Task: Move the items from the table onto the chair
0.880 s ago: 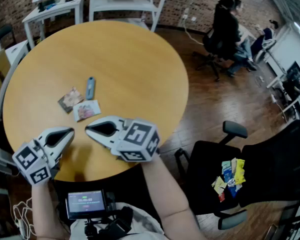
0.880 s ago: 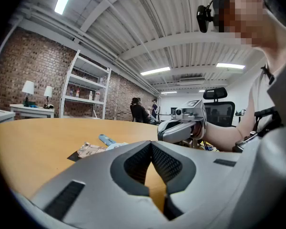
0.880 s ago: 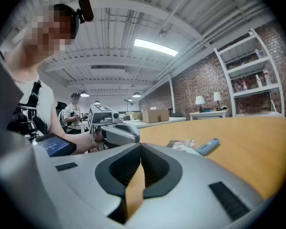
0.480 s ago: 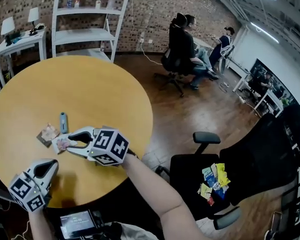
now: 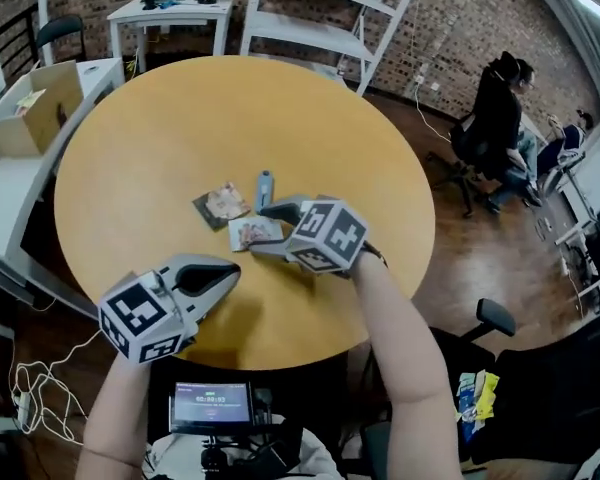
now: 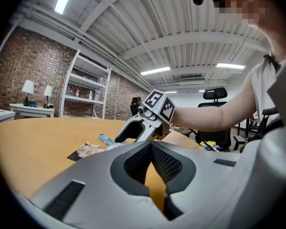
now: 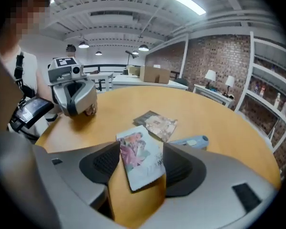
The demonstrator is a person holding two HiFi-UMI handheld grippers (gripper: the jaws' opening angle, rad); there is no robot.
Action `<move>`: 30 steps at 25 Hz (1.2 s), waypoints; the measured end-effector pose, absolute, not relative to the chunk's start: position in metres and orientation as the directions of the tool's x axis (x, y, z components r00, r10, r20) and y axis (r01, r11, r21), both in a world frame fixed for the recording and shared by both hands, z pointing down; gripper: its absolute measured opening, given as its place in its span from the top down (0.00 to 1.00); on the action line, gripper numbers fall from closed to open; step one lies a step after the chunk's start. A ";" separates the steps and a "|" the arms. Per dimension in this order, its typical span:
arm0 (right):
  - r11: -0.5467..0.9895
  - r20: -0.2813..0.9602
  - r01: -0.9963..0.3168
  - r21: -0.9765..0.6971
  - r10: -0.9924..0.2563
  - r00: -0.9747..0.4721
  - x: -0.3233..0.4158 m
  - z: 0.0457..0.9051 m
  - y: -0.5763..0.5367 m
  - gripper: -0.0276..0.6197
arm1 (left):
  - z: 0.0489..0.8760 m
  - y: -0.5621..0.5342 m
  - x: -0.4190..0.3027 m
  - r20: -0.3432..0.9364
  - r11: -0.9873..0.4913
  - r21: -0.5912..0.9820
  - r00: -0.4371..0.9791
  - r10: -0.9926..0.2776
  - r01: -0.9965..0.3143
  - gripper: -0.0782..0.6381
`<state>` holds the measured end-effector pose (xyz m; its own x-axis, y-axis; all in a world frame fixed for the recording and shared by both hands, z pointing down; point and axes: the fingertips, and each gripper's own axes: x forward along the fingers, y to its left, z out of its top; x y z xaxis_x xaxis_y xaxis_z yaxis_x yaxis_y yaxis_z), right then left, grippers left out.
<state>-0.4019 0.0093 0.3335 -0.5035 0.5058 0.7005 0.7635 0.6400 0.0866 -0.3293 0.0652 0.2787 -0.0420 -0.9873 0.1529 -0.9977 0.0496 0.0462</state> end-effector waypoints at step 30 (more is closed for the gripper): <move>0.868 0.308 0.486 0.101 0.437 -0.845 -0.243 0.252 -0.064 0.90 | 0.263 -0.021 -0.246 0.159 -0.207 0.064 0.215 -0.964 -0.976 0.88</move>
